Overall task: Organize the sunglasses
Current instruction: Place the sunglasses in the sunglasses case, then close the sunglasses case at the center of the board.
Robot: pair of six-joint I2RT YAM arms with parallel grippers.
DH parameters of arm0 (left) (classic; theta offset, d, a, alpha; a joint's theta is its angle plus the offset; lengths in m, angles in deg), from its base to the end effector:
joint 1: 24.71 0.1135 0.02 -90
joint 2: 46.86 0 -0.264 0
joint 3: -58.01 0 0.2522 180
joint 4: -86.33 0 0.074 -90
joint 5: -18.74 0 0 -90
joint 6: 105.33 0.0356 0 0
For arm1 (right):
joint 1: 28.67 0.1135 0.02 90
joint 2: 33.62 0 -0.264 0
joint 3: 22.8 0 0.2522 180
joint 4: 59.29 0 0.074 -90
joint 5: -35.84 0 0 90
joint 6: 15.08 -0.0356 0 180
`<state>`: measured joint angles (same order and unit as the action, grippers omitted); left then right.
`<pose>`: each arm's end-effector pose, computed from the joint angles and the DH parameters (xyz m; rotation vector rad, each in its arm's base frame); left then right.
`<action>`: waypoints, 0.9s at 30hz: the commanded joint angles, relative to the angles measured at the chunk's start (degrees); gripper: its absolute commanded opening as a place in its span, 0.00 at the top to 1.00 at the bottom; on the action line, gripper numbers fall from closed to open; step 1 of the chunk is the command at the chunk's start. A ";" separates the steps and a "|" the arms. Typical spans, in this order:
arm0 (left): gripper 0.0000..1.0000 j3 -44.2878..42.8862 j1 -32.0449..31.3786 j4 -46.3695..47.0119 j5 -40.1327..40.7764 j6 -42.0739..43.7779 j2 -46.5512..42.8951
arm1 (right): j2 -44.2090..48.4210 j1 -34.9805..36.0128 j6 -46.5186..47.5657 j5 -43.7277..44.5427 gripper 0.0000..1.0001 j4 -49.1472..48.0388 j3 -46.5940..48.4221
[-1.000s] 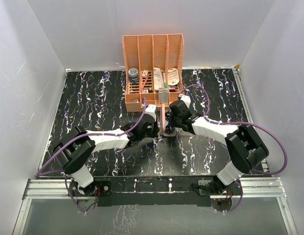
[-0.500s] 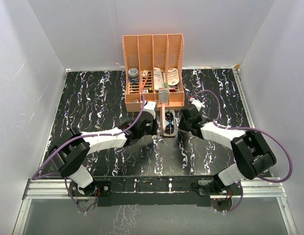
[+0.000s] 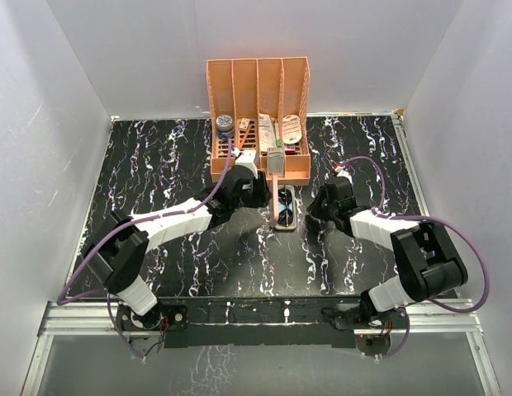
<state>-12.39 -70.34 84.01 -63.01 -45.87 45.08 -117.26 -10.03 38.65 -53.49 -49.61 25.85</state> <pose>0.2578 -0.2562 0.2406 0.1739 2.0472 -0.7078 0.2610 0.0876 0.1542 0.3731 2.3674 0.4490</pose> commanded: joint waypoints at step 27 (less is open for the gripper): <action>0.71 -3.80 0.46 -1.73 -3.55 -4.38 2.11 | -5.59 -1.05 -0.23 -5.23 0.99 -9.63 -0.34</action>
<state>-14.60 -69.90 82.02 -66.74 -49.22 50.76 -122.28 -10.80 38.61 -58.49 -54.89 25.66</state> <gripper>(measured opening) 0.290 0.009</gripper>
